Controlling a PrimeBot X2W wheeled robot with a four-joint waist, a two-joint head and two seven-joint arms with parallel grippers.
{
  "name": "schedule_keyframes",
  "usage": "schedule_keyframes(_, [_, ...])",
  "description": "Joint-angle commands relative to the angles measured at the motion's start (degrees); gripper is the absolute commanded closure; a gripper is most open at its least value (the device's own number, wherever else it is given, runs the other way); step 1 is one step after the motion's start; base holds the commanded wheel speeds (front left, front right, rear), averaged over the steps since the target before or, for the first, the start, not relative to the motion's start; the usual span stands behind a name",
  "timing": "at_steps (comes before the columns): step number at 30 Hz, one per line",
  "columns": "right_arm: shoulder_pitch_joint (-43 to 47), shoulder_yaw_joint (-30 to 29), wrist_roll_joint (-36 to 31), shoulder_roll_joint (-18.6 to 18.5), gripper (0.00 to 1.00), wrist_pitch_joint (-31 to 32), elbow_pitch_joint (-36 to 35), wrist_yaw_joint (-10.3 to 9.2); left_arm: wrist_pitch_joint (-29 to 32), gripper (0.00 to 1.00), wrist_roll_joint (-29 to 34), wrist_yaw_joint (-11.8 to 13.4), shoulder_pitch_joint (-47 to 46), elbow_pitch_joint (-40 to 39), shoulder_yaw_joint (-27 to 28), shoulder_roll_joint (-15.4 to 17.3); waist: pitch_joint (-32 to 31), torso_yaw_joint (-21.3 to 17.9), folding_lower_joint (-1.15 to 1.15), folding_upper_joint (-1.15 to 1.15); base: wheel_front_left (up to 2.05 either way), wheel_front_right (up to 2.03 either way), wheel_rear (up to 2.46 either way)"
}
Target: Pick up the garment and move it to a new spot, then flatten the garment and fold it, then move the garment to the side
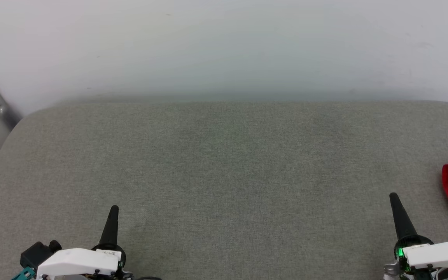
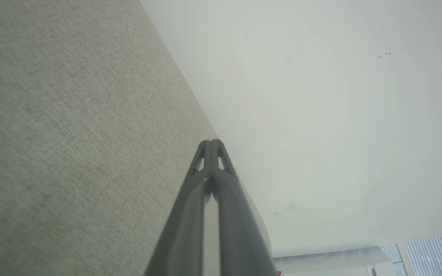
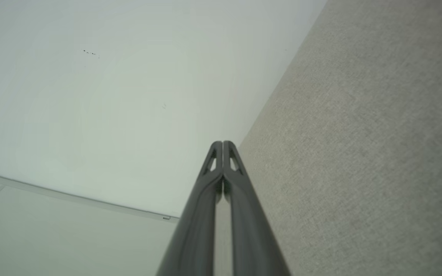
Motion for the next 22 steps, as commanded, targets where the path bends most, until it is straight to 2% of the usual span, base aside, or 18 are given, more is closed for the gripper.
schedule_keyframes(1, [-1.28, -0.16, 1.22, -0.42, 1.00, 0.35, -0.11, 0.00, 0.21, 1.00, -1.20, -0.31, -1.30, -0.11, 0.30, 0.35, 0.03, -0.02, 0.00, 0.00, 0.00, 0.00, 0.00])
schedule_keyframes(22, [-3.97, -0.69, 11.41, -0.24, 1.00, 3.20, 1.66, -0.01, 3.10, 1.00, -12.28, -1.48, -3.67, 1.11, 1.54, 0.22, 0.61, -0.46, 0.00, 0.00, 0.00, 0.00, 0.00])
